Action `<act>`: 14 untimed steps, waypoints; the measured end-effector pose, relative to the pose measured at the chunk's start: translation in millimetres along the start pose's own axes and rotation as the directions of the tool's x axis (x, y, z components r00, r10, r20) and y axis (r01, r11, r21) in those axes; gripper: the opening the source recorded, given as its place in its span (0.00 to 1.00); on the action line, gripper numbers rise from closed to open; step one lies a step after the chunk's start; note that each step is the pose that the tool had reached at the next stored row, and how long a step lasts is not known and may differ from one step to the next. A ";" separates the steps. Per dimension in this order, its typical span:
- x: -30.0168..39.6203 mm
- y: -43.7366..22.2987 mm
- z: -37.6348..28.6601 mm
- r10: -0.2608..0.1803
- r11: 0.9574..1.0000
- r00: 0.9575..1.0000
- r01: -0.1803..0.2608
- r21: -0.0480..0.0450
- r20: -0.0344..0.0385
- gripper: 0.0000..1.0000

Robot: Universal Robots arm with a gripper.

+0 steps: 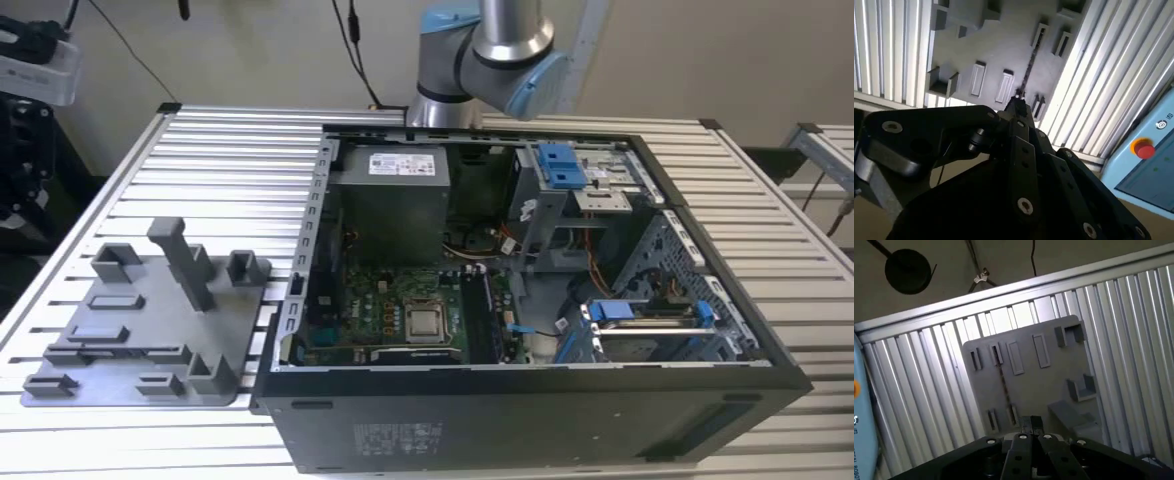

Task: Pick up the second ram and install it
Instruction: 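Pick up the second ram and move it above second insertion slot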

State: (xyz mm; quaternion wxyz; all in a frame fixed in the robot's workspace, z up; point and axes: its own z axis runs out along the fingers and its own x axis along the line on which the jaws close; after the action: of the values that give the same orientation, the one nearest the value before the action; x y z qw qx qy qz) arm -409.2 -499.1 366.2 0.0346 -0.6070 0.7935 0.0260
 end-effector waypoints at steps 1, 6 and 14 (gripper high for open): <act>0.1 0.0 0.1 -0.013 1.000 1.000 0.013 -0.002 0.000 0.11; 0.2 0.1 1.0 -0.079 0.997 0.997 0.079 -0.012 0.000 0.11; 0.5 0.2 3.1 -0.168 0.985 0.986 0.168 -0.024 0.003 0.11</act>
State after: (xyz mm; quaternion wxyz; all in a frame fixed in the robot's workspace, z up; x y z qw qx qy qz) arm -409.4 -499.2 363.1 0.0296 -0.6720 0.7392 0.0331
